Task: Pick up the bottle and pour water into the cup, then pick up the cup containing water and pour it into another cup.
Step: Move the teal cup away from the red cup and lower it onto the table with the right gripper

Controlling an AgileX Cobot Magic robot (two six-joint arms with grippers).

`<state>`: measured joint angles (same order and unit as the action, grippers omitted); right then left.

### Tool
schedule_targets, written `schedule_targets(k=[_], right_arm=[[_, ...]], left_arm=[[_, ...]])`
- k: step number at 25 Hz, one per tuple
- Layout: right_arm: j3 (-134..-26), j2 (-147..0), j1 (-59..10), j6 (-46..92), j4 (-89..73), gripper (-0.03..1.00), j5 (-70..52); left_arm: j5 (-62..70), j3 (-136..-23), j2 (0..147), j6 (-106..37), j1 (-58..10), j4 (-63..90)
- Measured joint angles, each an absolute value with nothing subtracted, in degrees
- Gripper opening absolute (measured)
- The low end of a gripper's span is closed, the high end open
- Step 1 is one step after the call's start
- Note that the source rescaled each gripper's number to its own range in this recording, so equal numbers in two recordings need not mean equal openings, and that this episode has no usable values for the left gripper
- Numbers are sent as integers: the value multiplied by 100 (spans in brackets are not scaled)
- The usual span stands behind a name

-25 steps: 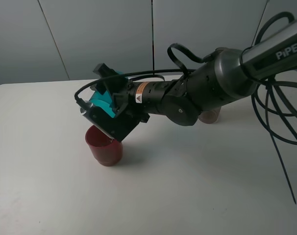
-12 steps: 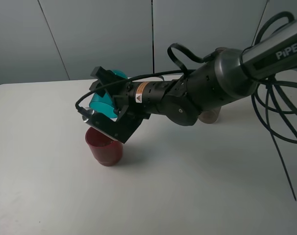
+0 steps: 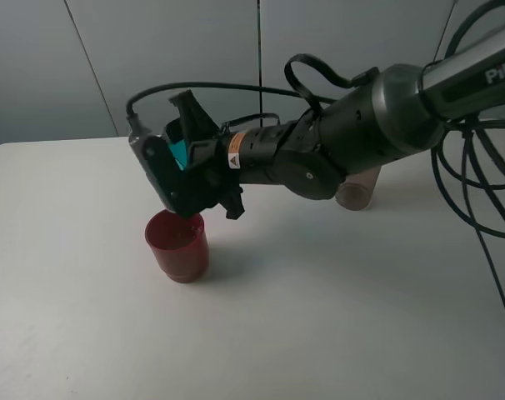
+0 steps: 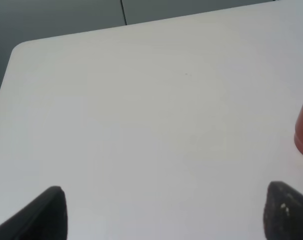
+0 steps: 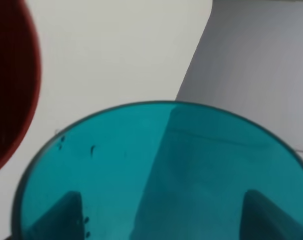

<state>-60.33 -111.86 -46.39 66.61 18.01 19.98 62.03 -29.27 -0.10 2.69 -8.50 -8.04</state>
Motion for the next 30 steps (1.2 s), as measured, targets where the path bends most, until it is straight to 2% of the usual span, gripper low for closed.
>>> schedule_targets(k=[6, 10, 16, 30], right_arm=[[-6375, -11178, -4163, 2135, 2487, 6, 2478], [-6399, -11164, -3860, 768, 2034, 6, 2837], [-6405, -11511, -3534, 201, 1114, 6, 2966], [-6413, -12605, -3446, 146, 859, 6, 3645]], left_arm=[[6203, -2927, -10, 269, -850, -804], [6203, -2927, -10, 257, -850, -804], [6203, -2927, -10, 257, -850, -804], [6203, -2927, -10, 257, -850, -804]])
